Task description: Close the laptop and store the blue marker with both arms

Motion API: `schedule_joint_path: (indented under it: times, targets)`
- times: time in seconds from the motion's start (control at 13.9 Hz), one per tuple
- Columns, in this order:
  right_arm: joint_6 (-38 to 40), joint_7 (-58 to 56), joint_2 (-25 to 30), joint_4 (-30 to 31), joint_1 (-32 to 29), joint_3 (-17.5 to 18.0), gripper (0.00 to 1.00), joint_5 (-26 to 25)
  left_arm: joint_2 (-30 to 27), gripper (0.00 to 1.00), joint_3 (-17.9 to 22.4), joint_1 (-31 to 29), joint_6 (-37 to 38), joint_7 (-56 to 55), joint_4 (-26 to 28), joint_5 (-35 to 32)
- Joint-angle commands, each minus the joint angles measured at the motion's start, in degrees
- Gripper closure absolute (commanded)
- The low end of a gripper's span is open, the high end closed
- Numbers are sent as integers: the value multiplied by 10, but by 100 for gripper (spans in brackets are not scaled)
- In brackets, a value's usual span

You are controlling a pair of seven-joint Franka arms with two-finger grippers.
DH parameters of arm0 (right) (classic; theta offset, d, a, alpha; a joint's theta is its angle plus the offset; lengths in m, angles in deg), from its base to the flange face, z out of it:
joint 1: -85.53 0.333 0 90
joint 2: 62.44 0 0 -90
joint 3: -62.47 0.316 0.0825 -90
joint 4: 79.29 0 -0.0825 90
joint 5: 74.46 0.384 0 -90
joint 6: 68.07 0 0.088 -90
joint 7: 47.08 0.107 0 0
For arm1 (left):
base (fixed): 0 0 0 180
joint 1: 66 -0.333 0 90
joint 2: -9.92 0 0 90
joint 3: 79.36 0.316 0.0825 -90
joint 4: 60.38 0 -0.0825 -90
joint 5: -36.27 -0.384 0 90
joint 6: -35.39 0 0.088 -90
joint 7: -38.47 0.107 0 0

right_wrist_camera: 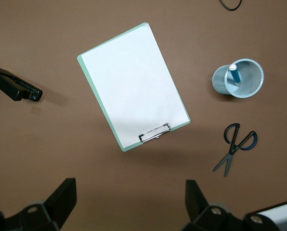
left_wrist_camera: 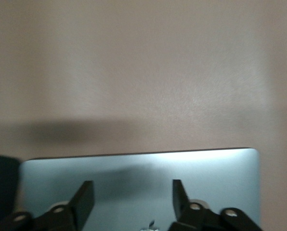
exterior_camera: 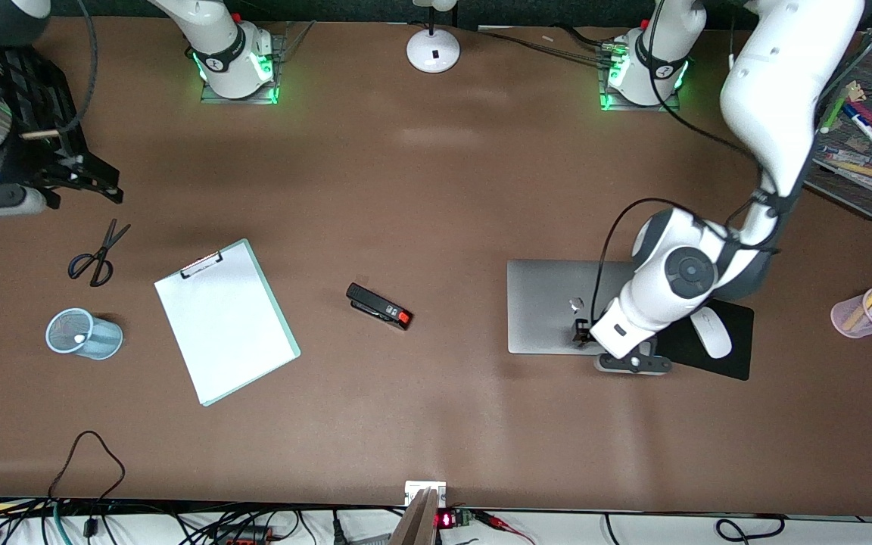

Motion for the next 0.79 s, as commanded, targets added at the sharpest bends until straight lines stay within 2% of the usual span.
schedule_joint_path:
  times: [0.0,0.14,0.43,0.57,0.72]
  targets:
    - [2,6,13,-9,-9,4,0,-8,-37,0,-11,-3,95,-2,-39,-7]
    - [2,4,1,-35,-10,3,0,-6,-53,0,-22,-2,158,-2,-61,-7]
    - [5,5,-9,-39,-18,2,0,2,-62,0,-40,-4,299,6,-138,15]
    - [18,13,-5,-39,-17,3,0,2,-75,0,-40,-4,326,54,-172,17]
    - [36,96,3,-39,-14,7,0,-4,-89,0,-41,-7,359,60,-192,18]
